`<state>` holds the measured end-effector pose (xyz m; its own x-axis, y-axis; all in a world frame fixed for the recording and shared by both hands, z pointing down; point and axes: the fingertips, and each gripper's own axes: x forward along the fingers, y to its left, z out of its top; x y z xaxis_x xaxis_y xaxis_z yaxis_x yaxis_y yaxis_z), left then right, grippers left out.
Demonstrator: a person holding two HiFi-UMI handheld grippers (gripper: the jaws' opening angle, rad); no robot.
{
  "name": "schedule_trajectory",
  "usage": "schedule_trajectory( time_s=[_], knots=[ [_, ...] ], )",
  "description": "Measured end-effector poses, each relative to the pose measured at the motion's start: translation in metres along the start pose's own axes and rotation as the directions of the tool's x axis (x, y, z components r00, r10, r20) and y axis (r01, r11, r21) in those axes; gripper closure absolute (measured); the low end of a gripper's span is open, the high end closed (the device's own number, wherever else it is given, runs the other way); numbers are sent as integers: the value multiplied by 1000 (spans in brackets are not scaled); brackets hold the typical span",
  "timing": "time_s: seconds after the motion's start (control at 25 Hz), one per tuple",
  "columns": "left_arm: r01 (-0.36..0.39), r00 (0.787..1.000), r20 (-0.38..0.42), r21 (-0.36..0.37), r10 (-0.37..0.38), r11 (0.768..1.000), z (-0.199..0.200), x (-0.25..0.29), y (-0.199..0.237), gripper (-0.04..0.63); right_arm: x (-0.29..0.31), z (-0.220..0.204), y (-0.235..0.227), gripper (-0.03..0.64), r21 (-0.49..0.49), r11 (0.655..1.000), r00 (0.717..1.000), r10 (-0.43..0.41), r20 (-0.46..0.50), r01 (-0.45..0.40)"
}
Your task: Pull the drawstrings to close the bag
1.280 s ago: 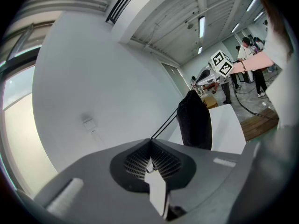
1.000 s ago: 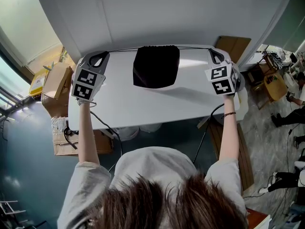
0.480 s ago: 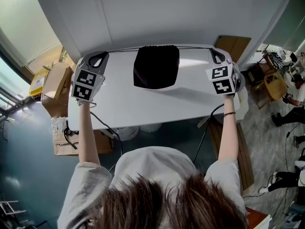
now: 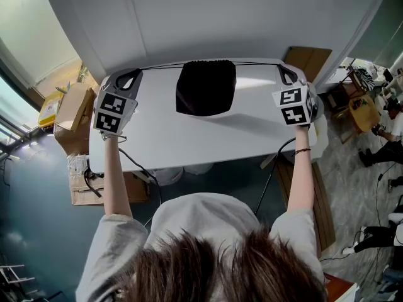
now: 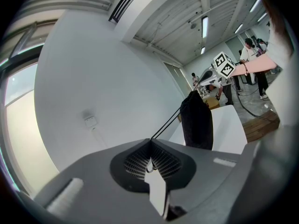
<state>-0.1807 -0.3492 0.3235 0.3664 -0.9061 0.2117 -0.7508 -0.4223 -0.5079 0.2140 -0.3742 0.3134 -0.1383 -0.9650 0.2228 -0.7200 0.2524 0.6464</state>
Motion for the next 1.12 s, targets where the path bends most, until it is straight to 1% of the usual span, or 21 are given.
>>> schedule_trajectory(
  time_s=[0.24,0.4,0.76,1.12],
  knots=[
    [-6,1000,-2,-14,6,1000,-2,1,3,591,1,2,-2,600,6,1000,1000,7,14,-7],
    [-11,1000,2,-38,12,999,-4,0,3,591,1,5,-3,600,-1,1000,1000,6,23,-6],
    [-9,1000,-4,-21,9,1000,-3,4,1,591,5,-3,-3,600,3,1000,1000,2,13,-2],
    [-16,1000,4,-18,16,1000,0,6,2,591,7,-3,-6,600,4,1000,999,-3,34,3]
  ],
)
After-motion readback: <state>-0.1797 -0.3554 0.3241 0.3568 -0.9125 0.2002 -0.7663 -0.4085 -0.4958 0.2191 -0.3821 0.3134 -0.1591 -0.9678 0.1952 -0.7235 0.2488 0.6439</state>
